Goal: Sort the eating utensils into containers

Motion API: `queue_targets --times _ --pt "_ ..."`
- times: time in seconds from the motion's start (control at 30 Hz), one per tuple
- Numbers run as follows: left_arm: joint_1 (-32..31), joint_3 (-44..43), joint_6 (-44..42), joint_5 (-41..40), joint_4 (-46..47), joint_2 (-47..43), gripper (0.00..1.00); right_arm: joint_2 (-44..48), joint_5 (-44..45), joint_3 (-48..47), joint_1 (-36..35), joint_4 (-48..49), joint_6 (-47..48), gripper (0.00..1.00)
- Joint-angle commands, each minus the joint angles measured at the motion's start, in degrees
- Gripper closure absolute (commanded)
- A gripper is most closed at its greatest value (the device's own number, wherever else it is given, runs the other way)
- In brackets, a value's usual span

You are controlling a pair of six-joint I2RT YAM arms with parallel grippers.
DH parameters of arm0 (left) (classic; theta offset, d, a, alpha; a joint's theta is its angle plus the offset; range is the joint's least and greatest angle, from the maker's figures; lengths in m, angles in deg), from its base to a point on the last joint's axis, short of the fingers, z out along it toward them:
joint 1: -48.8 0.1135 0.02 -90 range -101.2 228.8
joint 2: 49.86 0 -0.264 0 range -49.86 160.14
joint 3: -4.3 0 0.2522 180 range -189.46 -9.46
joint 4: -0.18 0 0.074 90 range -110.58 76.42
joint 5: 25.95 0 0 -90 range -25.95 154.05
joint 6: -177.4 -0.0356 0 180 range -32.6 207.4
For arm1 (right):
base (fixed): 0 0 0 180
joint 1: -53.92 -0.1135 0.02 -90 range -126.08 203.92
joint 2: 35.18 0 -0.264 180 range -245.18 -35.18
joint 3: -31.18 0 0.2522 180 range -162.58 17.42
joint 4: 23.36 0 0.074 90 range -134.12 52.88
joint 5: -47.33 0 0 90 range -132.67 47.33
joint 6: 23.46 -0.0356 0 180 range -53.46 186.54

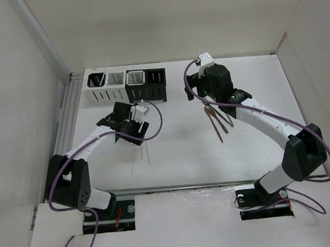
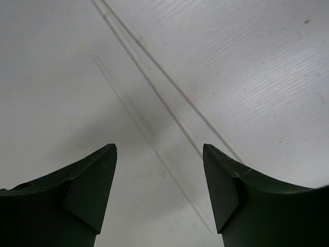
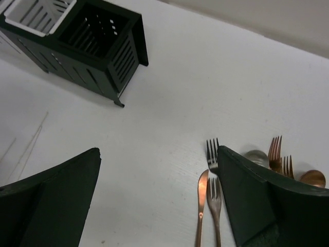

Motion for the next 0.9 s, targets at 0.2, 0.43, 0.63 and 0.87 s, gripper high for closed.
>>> queue_targets --times 0.2,0.43,0.63,0.87 --pt "-3.0 -0.21 -4.64 -6.41 -4.88 5.41 0.37 6.66 4.29 4.16 -1.6 -0.8 -2.59 0.01" --pt "-0.9 0.85 -4.64 -6.41 -6.82 6.48 0.5 9.13 7.8 5.31 -1.6 -1.33 -2.59 0.01" --pt "0.17 1.02 -5.78 -5.8 -7.87 8.23 0.58 8.52 9.47 5.83 -1.6 -1.85 -2.06 0.01" --pt "-0.36 0.49 -5.78 -5.01 -7.87 12.72 0.63 7.99 11.75 5.31 -1.6 -1.85 -1.44 0.01"
